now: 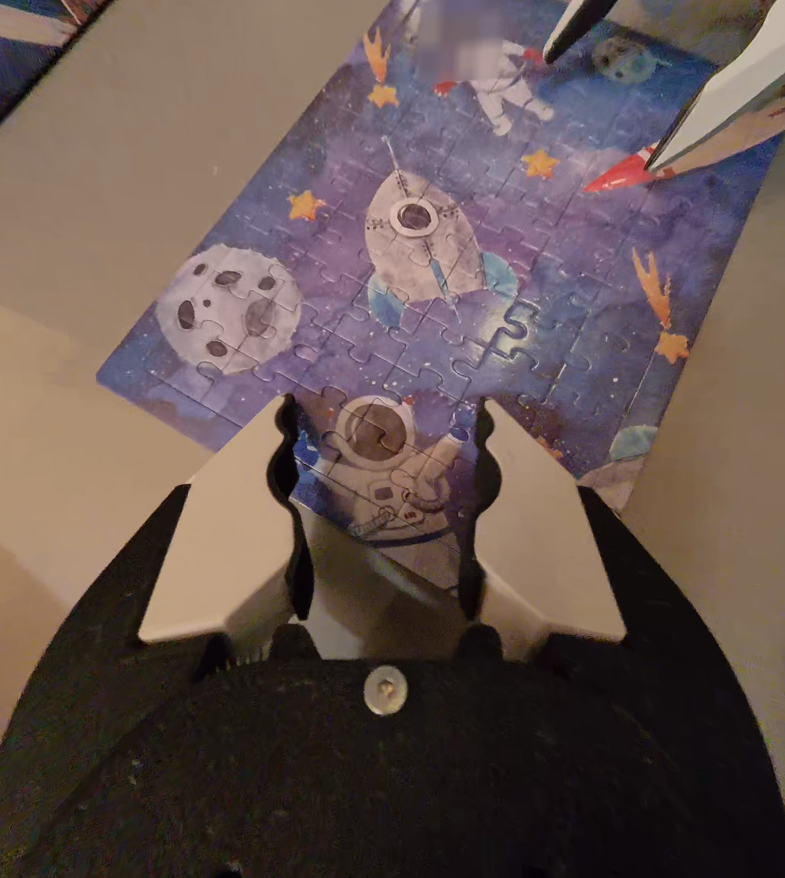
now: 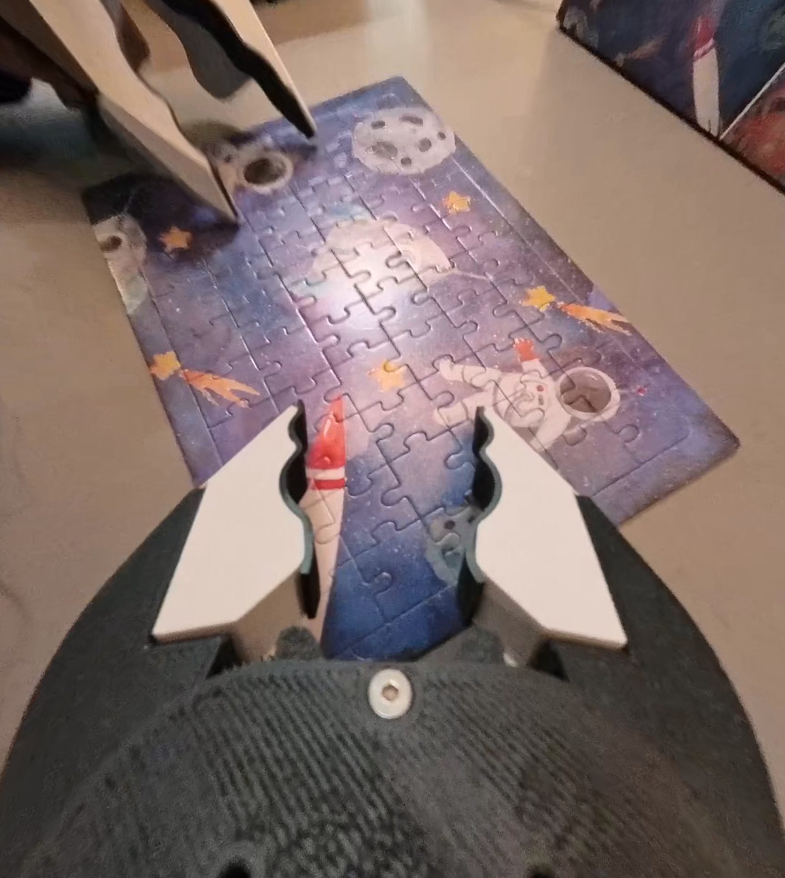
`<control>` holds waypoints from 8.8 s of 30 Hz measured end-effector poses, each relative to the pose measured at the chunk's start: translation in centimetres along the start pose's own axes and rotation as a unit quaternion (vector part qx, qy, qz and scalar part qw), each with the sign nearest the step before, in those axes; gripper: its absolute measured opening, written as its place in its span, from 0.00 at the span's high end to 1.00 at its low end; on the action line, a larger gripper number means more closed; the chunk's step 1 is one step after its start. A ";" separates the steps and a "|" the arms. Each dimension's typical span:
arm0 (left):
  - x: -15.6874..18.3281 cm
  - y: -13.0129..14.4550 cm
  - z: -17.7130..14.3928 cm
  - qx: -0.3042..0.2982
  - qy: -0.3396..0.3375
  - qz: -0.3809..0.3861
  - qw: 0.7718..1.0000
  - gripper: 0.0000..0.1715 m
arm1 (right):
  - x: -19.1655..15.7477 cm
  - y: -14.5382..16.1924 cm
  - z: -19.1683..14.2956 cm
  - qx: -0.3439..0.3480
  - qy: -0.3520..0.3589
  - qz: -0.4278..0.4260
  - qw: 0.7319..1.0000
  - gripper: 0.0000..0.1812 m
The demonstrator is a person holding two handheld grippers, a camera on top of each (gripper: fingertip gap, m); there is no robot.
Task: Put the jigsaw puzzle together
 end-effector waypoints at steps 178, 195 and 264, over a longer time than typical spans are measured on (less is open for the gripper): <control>10.4 -1.3 1.6 0.014 -0.029 -0.081 0.996 1.00 | -9.1 -3.7 3.7 -0.030 0.056 0.086 0.994 1.00; 5.4 2.1 -2.3 -0.010 -0.087 -0.112 0.990 1.00 | -4.4 1.5 -3.3 -0.084 0.170 0.137 0.972 1.00; 1.4 -6.5 6.3 0.011 -0.032 -0.136 0.990 1.00 | 1.9 -5.4 7.3 -0.063 0.095 0.085 0.990 1.00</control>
Point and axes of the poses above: each gripper's, where its closed fingertips meet, z out along the fingers, y out of its underside, x = y × z across the jaws, the point moved 7 cm from there along -z, back along the fingers, and after that the axes turned 7 degrees about -z, right-handed, at the moved point
